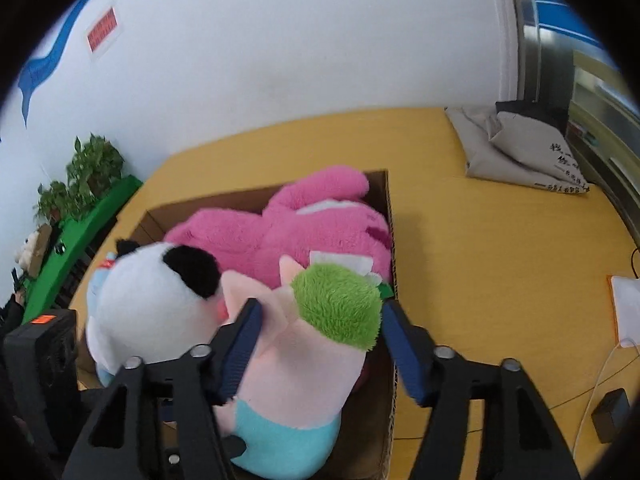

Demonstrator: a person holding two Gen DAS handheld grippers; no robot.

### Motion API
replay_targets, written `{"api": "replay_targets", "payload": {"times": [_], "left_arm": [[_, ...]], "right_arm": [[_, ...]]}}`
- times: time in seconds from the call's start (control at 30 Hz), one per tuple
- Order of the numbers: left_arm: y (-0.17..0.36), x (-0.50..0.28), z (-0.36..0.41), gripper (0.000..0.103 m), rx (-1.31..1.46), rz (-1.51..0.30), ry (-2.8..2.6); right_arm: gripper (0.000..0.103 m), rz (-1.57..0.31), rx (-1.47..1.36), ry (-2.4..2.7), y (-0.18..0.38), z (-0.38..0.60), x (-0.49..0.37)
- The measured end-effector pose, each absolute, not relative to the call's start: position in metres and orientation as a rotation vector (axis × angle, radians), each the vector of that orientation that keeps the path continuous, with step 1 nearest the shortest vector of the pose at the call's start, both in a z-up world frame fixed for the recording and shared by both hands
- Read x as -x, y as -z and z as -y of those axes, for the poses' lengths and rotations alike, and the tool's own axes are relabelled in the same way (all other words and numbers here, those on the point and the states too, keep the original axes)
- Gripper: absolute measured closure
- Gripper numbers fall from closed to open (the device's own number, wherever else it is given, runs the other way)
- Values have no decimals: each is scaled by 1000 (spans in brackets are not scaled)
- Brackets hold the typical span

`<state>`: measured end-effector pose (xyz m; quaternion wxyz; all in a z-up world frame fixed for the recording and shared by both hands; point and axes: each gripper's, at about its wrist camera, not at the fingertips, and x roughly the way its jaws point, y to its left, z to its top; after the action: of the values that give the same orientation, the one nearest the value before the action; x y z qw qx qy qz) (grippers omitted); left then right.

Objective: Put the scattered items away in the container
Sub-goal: 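Carry the pig over the box and lower it beside the panda, then open the right gripper and withdraw from the pig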

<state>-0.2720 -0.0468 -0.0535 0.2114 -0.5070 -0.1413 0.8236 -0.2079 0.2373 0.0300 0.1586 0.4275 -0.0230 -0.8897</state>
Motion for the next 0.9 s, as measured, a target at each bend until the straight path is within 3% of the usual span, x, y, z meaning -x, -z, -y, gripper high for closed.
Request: {"api": "replay_targets", "payload": {"times": [0.2, 0.3, 0.33, 0.37, 0.4, 0.43, 0.5, 0.6, 0.7, 0.9], "left_arm": [[46, 261, 54, 45, 1407, 394, -2327], [21, 234, 66, 43, 1334, 373, -2411], [11, 222, 74, 37, 1309, 377, -2438], [2, 210, 82, 31, 1288, 393, -2459], [-8, 194, 93, 19, 1260, 410, -2483], [-18, 178, 104, 6, 1221, 418, -2508], [-31, 147, 119, 0, 1151, 387, -2559], [-36, 112, 133, 0, 1134, 274, -2626], [-22, 85, 143, 0, 1163, 207, -2651], [-2, 53, 172, 0, 1208, 242, -2670]], "right_arm": [[56, -24, -1232, 2632, -10, -229, 202], [48, 86, -1181, 2639, -26, -243, 189], [43, 146, -1159, 2648, -34, -251, 180], [31, 183, -1128, 2657, -43, -257, 169], [23, 209, -1073, 2669, -53, -263, 152], [22, 215, -1013, 2688, -62, -267, 132], [19, 198, -932, 2711, -72, -271, 96], [11, 153, -904, 2743, -68, -271, 47], [11, 119, -970, 2731, -45, -261, 16], [11, 119, -1048, 2710, -23, -246, -16]]}}
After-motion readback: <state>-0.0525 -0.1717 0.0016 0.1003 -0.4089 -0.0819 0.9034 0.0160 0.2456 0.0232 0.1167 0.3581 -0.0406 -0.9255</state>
